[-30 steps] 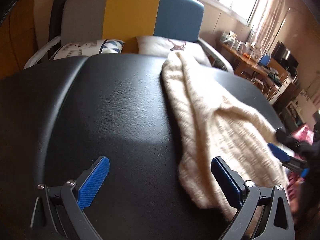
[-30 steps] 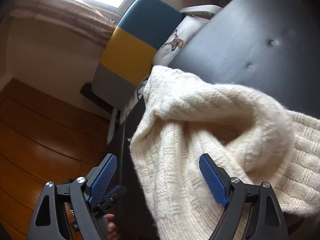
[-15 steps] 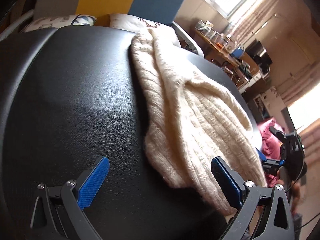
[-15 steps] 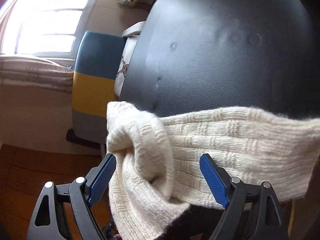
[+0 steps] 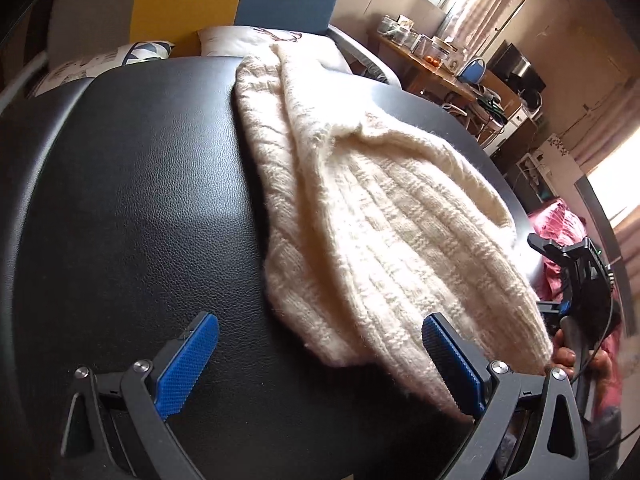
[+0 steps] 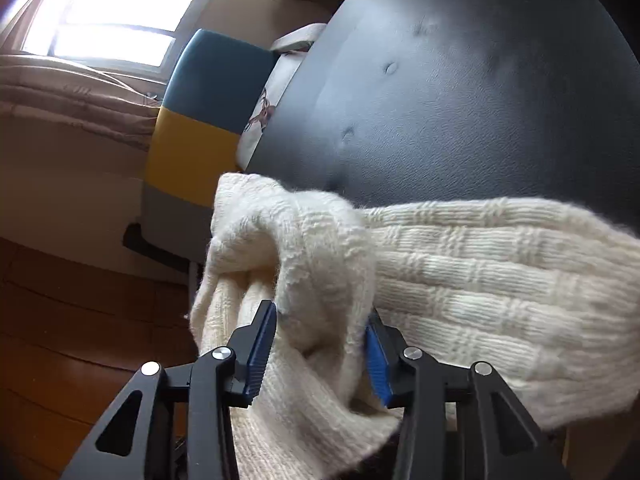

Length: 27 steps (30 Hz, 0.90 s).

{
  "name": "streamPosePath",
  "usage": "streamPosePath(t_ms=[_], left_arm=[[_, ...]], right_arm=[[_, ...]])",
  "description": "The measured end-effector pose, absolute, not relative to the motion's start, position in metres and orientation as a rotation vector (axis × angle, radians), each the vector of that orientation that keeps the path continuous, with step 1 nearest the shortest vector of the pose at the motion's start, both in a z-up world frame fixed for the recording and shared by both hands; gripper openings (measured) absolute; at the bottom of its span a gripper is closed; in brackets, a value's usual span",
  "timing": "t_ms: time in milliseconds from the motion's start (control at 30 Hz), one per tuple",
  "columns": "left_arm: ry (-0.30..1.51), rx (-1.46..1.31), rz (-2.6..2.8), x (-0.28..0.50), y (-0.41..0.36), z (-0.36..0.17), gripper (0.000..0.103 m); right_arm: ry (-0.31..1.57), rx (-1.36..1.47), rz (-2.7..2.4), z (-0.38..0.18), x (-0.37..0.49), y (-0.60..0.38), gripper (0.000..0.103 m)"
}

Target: Fold clothes

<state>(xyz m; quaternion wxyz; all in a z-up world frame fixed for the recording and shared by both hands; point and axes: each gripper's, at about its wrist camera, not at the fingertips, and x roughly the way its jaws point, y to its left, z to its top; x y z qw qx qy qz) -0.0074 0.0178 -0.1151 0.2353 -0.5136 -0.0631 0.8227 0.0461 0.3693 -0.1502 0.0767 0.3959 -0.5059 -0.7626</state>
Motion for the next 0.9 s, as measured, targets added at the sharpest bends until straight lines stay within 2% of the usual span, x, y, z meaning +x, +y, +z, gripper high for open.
streamPosePath(t_ms=[167,300,333,400,467,500,667,800,900], left_arm=[[-0.236,-1.406,2.253,-0.007,0.008,-0.117,0.102],[-0.312,-1.412,2.24,-0.007,-0.004,-0.12,0.102],[-0.342,-1.421,2.231,-0.007,-0.007,-0.123,0.102],[-0.393,-1.441,2.219,-0.007,-0.013,-0.128,0.102],[-0.416,-1.451,2.22,-0.007,-0.018,-0.131,0.102],[-0.421,-1.447,2.226,-0.006,-0.019,-0.131,0.102],[-0.447,-1.437,2.246,-0.004,-0.03,-0.131,0.103],[-0.457,-1.425,2.28,-0.005,-0.036,-0.127,0.102],[-0.461,-1.366,2.333,-0.007,-0.041,-0.113,0.102]], right_arm=[[-1.268,1.197,-2.381,-0.155,0.033,0.34,0.044],[-1.203,1.183,-2.388,-0.156,0.038,0.331,0.045],[-1.254,1.193,-2.34,-0.159,0.037,0.335,0.045],[-1.471,1.174,-2.223,-0.168,0.035,0.351,0.045],[-1.691,1.1,-2.182,-0.173,0.04,0.366,0.035],[-1.701,1.077,-2.219,-0.169,0.041,0.369,0.032],[-1.333,1.073,-2.472,-0.108,0.01,0.347,0.018],[-0.664,0.948,-2.568,-0.028,-0.015,0.261,0.018],[-0.332,0.998,-2.382,-0.031,-0.015,0.181,0.02]])
